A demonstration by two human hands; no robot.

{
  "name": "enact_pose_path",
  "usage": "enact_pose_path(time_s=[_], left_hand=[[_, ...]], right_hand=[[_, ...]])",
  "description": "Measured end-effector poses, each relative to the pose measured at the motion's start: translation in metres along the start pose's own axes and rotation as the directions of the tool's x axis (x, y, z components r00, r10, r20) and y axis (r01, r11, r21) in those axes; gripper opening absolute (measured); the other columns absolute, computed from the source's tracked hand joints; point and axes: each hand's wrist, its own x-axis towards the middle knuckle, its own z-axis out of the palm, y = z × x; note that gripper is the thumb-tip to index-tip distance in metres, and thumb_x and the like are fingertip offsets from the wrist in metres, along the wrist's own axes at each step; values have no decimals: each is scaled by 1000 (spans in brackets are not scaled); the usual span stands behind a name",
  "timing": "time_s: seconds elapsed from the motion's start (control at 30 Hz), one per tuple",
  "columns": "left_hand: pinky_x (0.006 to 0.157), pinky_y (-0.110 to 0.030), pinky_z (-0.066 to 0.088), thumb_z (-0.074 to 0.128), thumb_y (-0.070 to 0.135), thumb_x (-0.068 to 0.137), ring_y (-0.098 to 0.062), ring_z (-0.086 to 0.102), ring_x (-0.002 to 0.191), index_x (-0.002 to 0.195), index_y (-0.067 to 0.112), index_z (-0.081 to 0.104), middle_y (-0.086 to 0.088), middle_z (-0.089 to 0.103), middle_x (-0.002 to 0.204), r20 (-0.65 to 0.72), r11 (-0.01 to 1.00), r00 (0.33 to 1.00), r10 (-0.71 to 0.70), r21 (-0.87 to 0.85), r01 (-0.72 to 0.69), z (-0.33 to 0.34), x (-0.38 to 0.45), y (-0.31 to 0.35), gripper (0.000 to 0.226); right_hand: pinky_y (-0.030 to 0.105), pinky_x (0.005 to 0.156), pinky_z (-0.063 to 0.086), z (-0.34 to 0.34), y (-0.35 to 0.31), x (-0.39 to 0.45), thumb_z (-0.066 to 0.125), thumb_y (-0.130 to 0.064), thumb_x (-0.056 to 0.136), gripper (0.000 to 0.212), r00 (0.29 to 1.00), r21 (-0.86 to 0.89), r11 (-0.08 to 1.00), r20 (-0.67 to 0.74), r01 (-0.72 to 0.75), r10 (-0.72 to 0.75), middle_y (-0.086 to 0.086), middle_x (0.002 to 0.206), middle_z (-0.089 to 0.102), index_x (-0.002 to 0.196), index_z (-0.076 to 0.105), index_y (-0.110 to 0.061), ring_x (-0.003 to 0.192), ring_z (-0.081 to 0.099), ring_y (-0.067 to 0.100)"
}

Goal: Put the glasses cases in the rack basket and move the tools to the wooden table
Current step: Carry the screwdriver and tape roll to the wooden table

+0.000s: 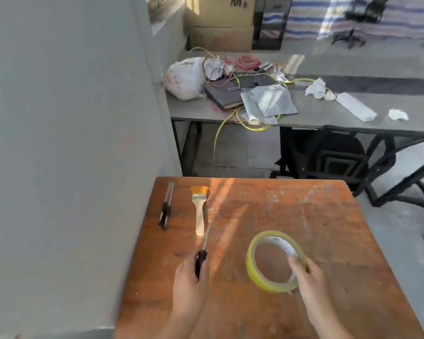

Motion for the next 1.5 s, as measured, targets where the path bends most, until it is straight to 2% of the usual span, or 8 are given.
enact_pose_path(time_s=[0.3,0.47,0.67,0.8,0.9,1.13,1.3,1.5], left_hand=[[89,-31,41,37,17,93,-23,48,109,123,10,40,-9,51,118,132,956,991,-15,293,-24,64,108,45,31],[104,-32,30,32,16,94,-25,37,123,131,9,27,-11,40,134,113,900,977,-181,420,118,97,132,58,38],[111,-41,22,30,22,95,-23,22,135,138,16,17,-6,25,146,19,831,946,-322,485,273,119,141,59,46],[107,-47,28,45,17,90,-29,33,131,135,13,30,-12,36,140,-62,838,955,-291,464,286,125,140,56,47],[69,-57,52,78,5,59,-39,67,84,100,3,63,-21,69,93,-102,867,988,-115,476,150,126,137,48,45],[91,-60,41,45,31,70,-42,55,107,113,1,56,-23,62,112,-244,932,962,-126,302,199,113,107,45,53],[95,-42,44,41,38,73,-8,45,101,109,15,60,6,52,105,-416,998,908,-48,5,55,82,51,24,46],[91,4,28,42,41,81,22,37,105,92,38,54,31,48,105,-621,995,784,0,75,60,61,-74,-32,17]], right_hand=[[42,73,46,3,-60,104,45,-36,77,29,968,-352,935,-219,35,-119,15,84,47,51,46,-24,84,55,34],[31,65,28,14,-64,155,45,-17,89,23,985,-445,893,-108,70,-131,12,93,43,89,62,-2,78,42,25],[31,65,29,24,-55,186,46,-11,87,24,990,-476,875,-60,87,-131,6,73,39,62,48,-11,74,42,26],[30,66,28,24,-53,190,47,-12,86,14,985,-515,847,-29,132,-171,12,84,41,77,56,-6,74,40,25],[31,68,30,21,-55,192,52,-14,85,21,983,-517,843,-11,150,-182,12,85,42,90,61,4,80,45,30],[44,96,39,-2,-52,178,58,-29,83,51,973,-557,798,99,229,-210,18,128,47,126,43,-5,118,44,33],[35,78,48,-3,-41,137,43,-41,71,50,742,-504,567,269,652,-615,21,90,66,94,63,-2,89,45,18],[-6,83,32,16,4,62,52,-54,70,22,435,-71,565,719,822,-542,-41,104,52,89,54,-44,91,51,-16]])
